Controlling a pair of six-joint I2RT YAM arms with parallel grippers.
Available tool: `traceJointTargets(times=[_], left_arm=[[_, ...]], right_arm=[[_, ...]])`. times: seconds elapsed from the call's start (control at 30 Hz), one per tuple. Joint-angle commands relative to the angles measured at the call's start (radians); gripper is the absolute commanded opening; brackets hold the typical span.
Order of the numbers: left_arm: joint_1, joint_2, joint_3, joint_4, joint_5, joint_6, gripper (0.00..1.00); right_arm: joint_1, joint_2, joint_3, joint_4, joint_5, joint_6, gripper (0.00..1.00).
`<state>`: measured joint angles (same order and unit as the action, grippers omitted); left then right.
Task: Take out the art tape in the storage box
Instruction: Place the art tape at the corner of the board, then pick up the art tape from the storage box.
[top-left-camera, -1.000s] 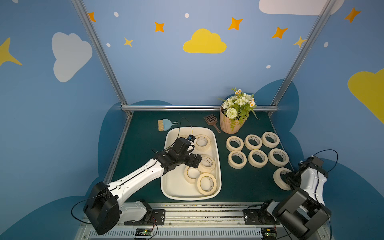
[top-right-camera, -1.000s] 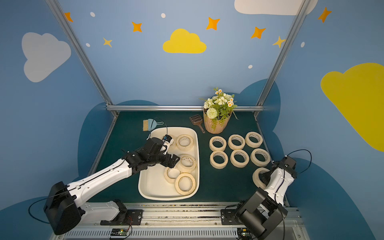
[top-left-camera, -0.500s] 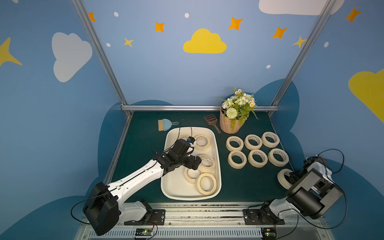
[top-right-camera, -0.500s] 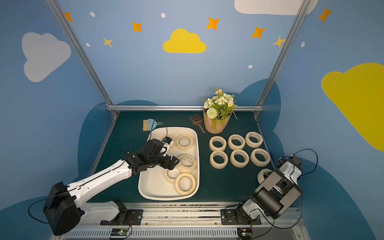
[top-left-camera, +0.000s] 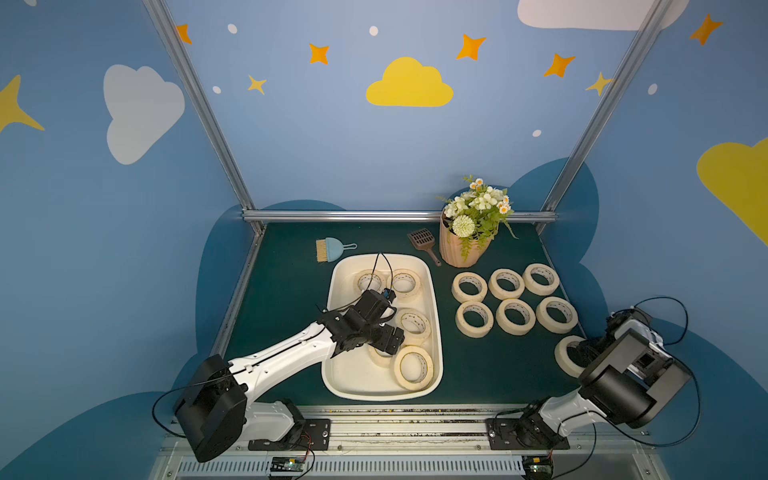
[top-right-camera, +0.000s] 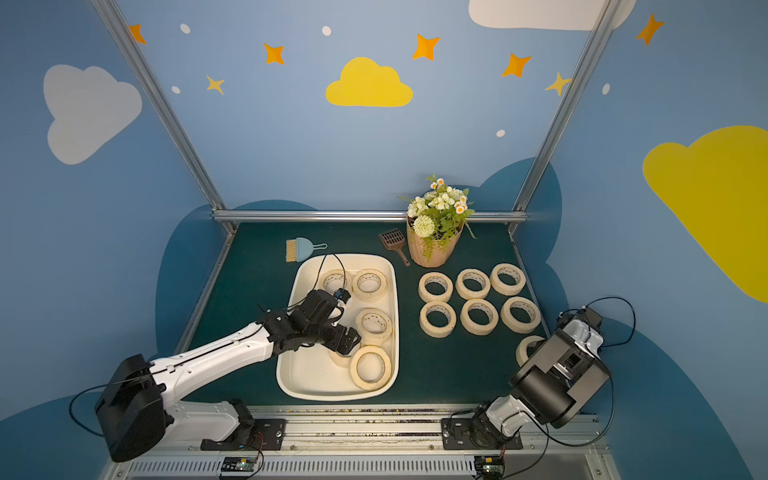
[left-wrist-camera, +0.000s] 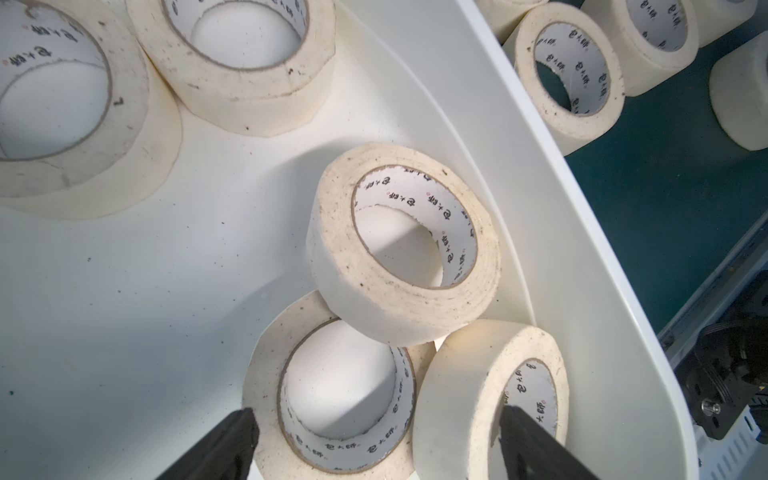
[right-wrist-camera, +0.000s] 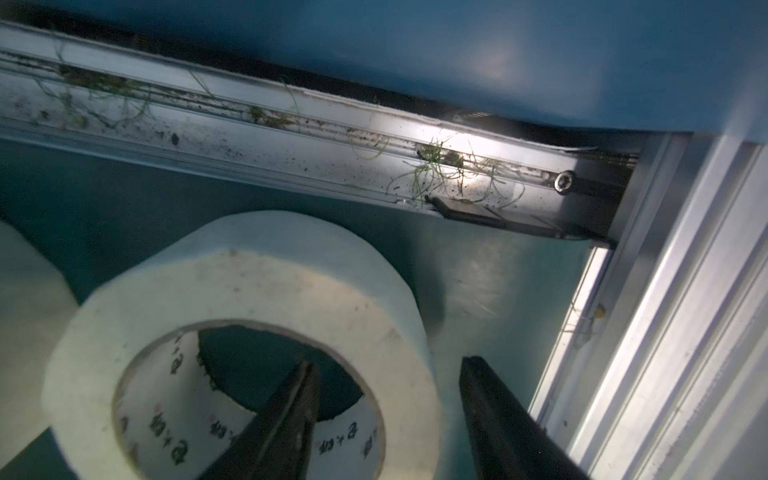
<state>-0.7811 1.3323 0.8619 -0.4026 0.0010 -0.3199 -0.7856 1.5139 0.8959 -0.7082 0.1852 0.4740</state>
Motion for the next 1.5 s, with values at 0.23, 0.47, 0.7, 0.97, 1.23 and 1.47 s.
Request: traceJointTargets(times=[0.23, 0.47, 0.7, 0.97, 1.23, 1.47], left_arm=[[-0.002, 0.087, 0.054, 0.003, 0.008, 0.004, 0.94], [-0.011, 0.163, 0.103, 0.005, 0.028, -0.004, 0.94], [-0.023, 0.204, 0.148, 0.015, -0.020, -0.032, 0.93], [0.015, 0.368, 0.313, -0.038, -0.118, -0.012, 0.91], [0.035, 0.511, 0.363, -0.060, -0.078, -0.011, 0.55], [0.034, 0.480, 0.373, -0.094, -0.117, 0.004, 0.16]], right_arm=[[0.382, -0.269, 0.031, -0.143, 0.070, 0.010, 0.76], [0.704, -0.396, -0.027, -0.223, -0.033, 0.056, 0.77], [1.018, -0.408, -0.034, -0.308, 0.036, 0.104, 0.78], [1.107, -0.422, -0.022, -0.330, 0.045, 0.116, 0.78], [1.308, -0.449, 0.031, -0.413, 0.057, 0.159, 0.78], [1.505, -0.327, 0.102, -0.331, -0.032, 0.206, 0.78]])
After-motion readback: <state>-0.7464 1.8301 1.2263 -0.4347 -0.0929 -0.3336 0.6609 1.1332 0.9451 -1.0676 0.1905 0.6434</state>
